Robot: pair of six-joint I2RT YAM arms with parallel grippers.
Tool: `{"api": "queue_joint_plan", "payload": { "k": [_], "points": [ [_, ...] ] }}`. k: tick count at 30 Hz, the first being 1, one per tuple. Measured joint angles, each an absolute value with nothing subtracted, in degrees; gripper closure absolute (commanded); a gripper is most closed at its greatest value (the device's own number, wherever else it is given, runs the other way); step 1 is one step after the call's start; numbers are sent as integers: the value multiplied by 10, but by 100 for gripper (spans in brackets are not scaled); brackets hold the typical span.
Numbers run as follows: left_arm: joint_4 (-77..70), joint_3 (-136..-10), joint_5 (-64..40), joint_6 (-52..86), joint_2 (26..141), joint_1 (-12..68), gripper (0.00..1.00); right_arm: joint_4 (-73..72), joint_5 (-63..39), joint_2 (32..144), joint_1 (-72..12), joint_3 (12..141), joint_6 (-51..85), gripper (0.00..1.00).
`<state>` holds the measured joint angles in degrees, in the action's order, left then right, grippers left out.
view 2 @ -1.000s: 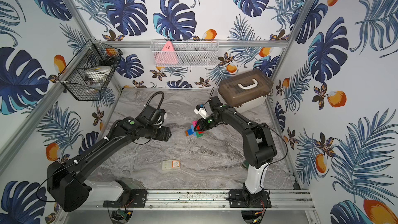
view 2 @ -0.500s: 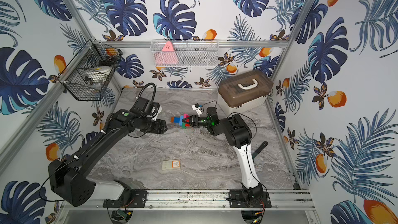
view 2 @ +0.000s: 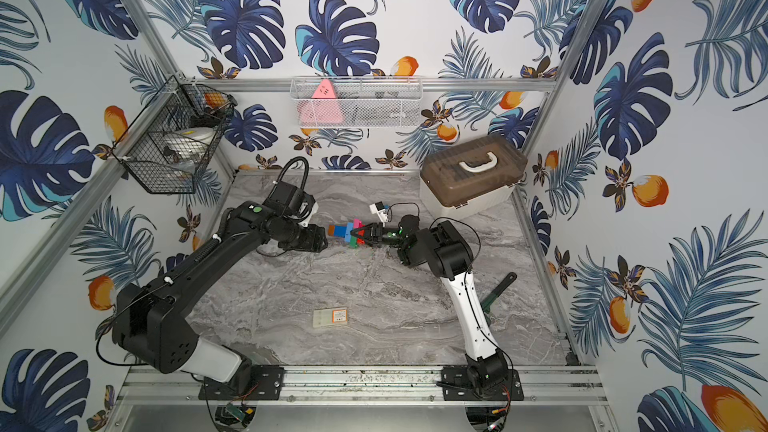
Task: Assemble a spoon with lego
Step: Place the lego brick at the center of the board.
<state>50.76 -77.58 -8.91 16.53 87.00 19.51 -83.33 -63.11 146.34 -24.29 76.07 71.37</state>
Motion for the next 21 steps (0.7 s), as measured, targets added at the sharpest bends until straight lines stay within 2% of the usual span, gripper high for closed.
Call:
{"api": "queue_joint_plan", "payload": {
  "k": [7, 13, 21],
  "points": [
    [496, -777, -91, 165, 884, 195, 29, -776, -644, 1455, -243, 763, 675, 57],
    [488, -773, -91, 164, 884, 195, 29, -627, -656, 1430, -244, 775, 579, 57],
    [485, -769, -91, 164, 884, 194, 29, -607, -680, 1442, -243, 790, 568, 56]
  ]
}}
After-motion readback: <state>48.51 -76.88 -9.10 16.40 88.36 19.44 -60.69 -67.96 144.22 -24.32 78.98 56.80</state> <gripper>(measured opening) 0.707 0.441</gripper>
